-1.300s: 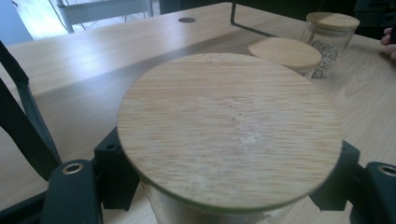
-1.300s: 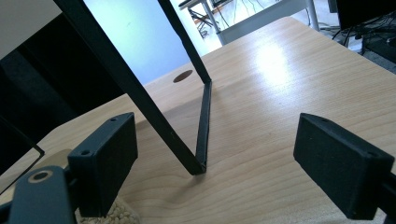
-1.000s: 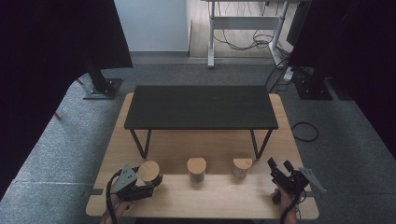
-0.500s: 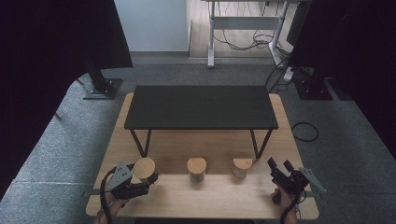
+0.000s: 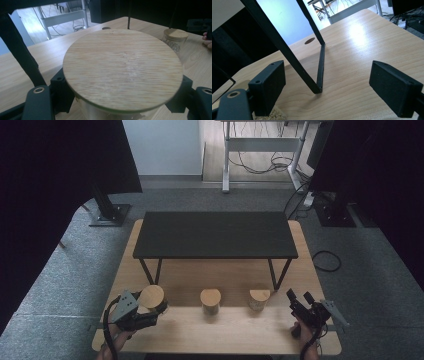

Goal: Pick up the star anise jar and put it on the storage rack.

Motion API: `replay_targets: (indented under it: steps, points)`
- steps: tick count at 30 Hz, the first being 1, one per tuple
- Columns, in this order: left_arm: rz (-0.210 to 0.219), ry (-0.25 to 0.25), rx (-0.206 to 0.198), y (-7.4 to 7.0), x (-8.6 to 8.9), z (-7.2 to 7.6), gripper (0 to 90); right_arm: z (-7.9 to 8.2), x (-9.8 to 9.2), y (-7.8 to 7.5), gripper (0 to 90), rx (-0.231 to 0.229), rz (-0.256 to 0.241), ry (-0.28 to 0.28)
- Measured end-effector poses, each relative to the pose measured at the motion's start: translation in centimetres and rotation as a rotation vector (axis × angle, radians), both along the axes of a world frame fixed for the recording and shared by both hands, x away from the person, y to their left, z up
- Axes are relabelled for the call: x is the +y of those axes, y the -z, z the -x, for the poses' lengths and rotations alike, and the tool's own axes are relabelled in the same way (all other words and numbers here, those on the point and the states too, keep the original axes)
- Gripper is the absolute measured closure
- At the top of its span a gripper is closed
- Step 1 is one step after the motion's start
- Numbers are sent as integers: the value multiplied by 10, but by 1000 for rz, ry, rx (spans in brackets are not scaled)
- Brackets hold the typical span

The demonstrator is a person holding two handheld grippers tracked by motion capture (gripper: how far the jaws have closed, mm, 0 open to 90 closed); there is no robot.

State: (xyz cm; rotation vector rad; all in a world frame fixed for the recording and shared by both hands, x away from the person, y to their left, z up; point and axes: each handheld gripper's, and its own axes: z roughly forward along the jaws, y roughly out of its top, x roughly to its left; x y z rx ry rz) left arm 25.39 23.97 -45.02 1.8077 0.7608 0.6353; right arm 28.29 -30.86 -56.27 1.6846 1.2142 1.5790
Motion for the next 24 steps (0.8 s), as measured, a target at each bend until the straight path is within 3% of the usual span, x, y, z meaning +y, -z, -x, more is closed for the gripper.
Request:
replay_targets:
  steps: [11,24]
  points:
    - [5,12,-32,-16,-4,2,250,0,0,0,131,1,3,1]
    - [-19,22,-52,-28,-8,1,250,0,0,0,132,3,1,-2]
